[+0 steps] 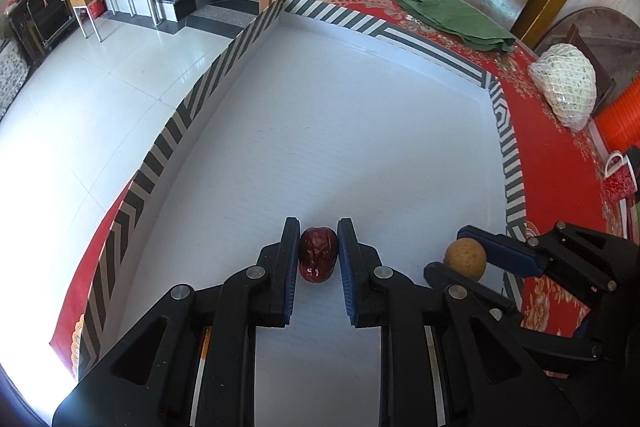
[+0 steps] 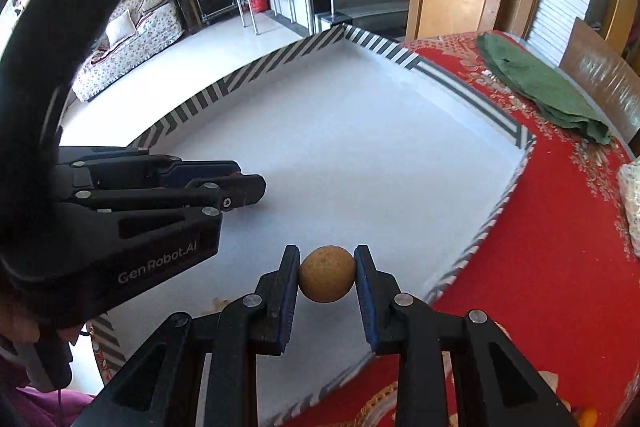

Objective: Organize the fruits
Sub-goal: 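Carry the date with the left gripper while the right gripper carries the brown fruit over the tray, then open the right gripper to drop the brown fruit while the left gripper releases the date into the tray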

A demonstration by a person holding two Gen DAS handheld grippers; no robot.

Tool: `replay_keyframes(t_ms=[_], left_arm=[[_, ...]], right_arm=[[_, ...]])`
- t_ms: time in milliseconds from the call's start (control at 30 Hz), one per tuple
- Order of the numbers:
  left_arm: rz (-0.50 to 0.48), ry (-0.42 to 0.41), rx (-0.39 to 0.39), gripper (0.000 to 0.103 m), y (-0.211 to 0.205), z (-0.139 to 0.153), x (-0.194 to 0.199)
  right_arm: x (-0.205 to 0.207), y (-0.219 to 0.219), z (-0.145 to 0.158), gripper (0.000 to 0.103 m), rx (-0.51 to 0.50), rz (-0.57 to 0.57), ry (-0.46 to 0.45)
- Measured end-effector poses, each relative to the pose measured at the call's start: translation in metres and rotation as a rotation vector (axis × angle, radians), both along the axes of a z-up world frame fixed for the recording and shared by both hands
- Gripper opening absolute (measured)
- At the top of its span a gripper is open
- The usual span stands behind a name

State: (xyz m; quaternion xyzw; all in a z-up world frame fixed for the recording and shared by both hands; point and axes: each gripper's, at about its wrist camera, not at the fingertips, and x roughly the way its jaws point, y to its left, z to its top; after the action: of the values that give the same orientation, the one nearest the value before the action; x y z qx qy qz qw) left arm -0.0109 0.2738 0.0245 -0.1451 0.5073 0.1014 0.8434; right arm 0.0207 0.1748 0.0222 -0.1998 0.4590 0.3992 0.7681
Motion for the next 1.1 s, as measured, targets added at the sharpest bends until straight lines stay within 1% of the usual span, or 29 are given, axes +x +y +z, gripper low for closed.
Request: replay_keyframes(t_ms=[200,267,367,400,433,600,800,933,1100], left_arm=[[0.007,0.012,0.023,0.018,-0.001,-0.001,0.001],[0.008,0.014,0.021,0.023,-0.002,-0.001,0.002],[0.009,0.014,0.007,0.04,-0.001,0.0,0.001],[0.01,0.012,-0.005,0.047,-0.001,0.0,0.0],[0.009,0.009,-0.015,0.05,0.0,0.001,0.0],[0.016,-0.009,0.012,0.05,-0.004,0.01,-0.005],[0.005,-0.057,0.035,0.05,-0.014,0.029,-0.017],[-0.012,-0.079,0.039,0.05,-0.025,0.039,-0.025],[-0.054,-0.082,0.029,0.05,-0.049,0.044,-0.031]], right_arm=[[0.003,0.002,-0.005,0.027,-0.003,-0.002,0.015],[0.006,0.004,-0.006,0.027,-0.005,-0.001,0.02],[0.005,0.003,-0.006,0.027,0.013,0.0,0.043],[0.005,0.002,-0.004,0.027,0.023,0.002,0.044],[0.004,0.0,-0.002,0.027,0.031,0.003,0.041],[-0.005,-0.009,0.008,0.028,0.047,0.001,0.02],[-0.019,-0.034,0.022,0.029,0.089,-0.023,0.003],[-0.031,-0.06,0.031,0.029,0.098,-0.055,-0.017],[-0.046,-0.101,0.038,0.03,0.113,-0.109,-0.036]])
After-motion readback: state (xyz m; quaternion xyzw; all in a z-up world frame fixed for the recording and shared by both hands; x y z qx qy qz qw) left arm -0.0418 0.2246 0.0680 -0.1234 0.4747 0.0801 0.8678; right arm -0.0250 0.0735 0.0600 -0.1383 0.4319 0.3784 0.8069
